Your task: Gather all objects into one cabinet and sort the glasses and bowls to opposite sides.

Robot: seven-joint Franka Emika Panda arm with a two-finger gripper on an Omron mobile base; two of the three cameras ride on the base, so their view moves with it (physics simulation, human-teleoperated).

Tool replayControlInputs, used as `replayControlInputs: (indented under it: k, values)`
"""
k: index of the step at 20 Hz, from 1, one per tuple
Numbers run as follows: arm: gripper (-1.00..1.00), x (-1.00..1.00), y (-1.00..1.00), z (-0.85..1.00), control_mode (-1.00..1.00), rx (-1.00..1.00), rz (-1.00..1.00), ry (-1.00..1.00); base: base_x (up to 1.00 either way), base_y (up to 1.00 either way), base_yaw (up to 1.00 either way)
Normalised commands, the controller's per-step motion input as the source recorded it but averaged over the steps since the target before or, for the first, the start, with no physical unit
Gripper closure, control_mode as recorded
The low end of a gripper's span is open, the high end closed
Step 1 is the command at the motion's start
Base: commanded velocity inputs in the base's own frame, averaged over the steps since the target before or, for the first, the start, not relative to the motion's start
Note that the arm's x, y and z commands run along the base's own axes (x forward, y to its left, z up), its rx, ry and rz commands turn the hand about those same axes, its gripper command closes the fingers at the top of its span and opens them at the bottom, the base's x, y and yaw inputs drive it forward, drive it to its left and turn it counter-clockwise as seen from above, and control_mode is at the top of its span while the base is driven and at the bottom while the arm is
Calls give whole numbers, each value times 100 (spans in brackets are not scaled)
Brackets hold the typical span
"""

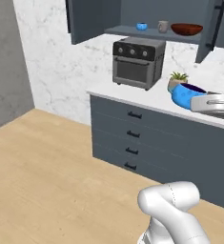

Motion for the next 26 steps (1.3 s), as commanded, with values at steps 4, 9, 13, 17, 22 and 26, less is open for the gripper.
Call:
replayControlInputs:
  k: [4, 9, 13, 17, 22, 26]
  values:
    - [100, 0, 0, 0, 100, 0, 0, 0, 80, 100, -50]
    - [100, 0, 0, 0, 100, 0, 0, 0, 68, 99, -57]
    - [100, 0, 0, 0, 100, 0, 0, 0, 68, 94, -64]
    - [100, 0, 0, 0, 100, 0, 0, 0, 59, 85, -57]
    - [100, 0, 0, 0, 100, 0, 0, 0, 40, 62, -42]
    - [100, 0, 0, 0, 100, 0, 0, 0, 25, 39, -35]
